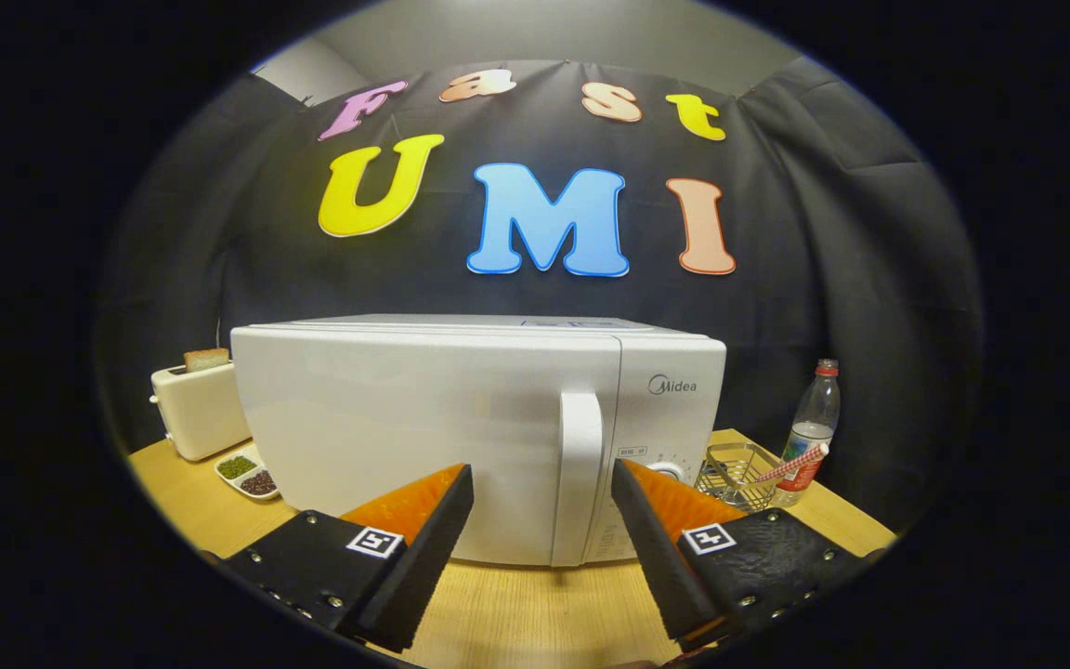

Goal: Open the microwave, put the food inside, and close the microwave door.

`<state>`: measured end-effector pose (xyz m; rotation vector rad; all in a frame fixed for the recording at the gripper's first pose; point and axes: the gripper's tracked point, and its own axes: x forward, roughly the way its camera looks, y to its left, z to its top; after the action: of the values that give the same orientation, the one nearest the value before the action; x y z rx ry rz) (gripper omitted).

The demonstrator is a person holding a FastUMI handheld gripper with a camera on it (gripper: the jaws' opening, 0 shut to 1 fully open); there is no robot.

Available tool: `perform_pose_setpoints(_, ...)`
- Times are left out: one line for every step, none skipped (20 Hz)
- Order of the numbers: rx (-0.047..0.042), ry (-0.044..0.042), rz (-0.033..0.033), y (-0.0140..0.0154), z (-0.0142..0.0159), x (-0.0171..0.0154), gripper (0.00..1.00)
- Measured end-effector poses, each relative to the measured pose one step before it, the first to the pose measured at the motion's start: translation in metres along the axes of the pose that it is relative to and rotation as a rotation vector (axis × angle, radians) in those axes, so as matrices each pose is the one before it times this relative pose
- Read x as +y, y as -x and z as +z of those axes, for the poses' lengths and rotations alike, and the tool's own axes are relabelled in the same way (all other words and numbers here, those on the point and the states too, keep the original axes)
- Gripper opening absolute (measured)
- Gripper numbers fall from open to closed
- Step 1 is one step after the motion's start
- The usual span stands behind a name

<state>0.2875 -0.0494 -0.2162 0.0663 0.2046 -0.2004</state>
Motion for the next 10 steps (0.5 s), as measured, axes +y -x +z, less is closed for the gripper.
perform_pose_setpoints(-0.00243,-0.00432,-0.00628,-0.00357,-0.00111,-0.00101,0.90)
perform_pose_setpoints(-0.00385,-0.00303,-0.00122,-0.00373,0.00172,0.00125,0.87)
perform_pose_setpoints(-0.01786,0.01052,-0.00444,-0.00315,0.00115,0.00063,0.87)
perform_pose_setpoints(-0.00868,0.01776,-0.02039,-0.00610,0.00040,-0.00486,0.75)
perform_pose_setpoints(0.00576,0.00427,0.00691,-0.00150,-0.00029,0.00047,0.70)
perform_pose_setpoints(0.00737,-0.00232,-0.00090,-0.00209,0.00065,0.00000,0.70)
perform_pose_setpoints(-0.00082,0.00114,-0.00997,-0.00042,-0.00224,-0.00272,0.66)
perform_pose_setpoints(0.00169,-0.00688,-0.01068,-0.00120,0.00038,-0.00474,0.57)
perform_pose_setpoints(0.00543,-0.01353,-0.00893,-0.00285,-0.00176,-0.00496,0.50)
perform_pose_setpoints(0.00883,-0.02915,0.00700,-0.00107,-0.00081,-0.00048,0.36)
